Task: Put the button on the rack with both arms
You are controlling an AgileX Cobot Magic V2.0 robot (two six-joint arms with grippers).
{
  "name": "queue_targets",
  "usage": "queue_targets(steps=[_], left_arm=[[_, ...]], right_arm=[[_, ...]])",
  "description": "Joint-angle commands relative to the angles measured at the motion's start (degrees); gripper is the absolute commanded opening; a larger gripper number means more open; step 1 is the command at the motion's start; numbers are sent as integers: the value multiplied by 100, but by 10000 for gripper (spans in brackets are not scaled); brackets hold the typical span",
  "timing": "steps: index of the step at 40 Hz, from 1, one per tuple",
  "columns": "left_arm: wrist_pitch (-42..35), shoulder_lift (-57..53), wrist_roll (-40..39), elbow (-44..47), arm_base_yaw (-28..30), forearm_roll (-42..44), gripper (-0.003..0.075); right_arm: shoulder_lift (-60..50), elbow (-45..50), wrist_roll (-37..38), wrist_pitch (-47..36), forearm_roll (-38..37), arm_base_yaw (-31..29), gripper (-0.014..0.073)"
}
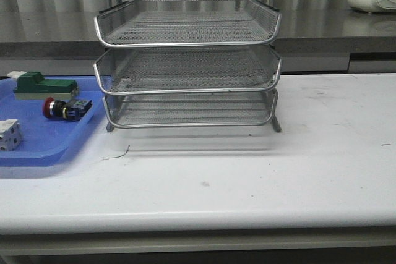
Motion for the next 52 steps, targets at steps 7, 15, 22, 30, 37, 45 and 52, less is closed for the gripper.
queue_targets(steps=[7,15,22,30,37,45,52], left_arm=[[-447,-124,-43,62,9,-40,-19],[-456,-124,-43,62,9,-40,-19],[-596,-124,-43,62,9,-40,-19],[-698,-124,-43,62,9,41,-19],[-1398,-124,-43,62,9,40,-19],[-1954,-89,-43,-457,9,51,-19],[-1700,369,-43,-1249,9,238,-19]], right_arm=[[-95,-38,-42,-496,-60,-26,-60],[-95,-38,-42,-496,-60,-26,-60],[-95,-38,-42,-496,-60,-26,-60],[-95,-38,-42,-599,-48,-26,-60],[-95,-127,-42,-741,-48,-26,-60],[-89,-897,-46,-432,-123,-26,-60],[344,-1907,-46,374,-136,-26,-60]])
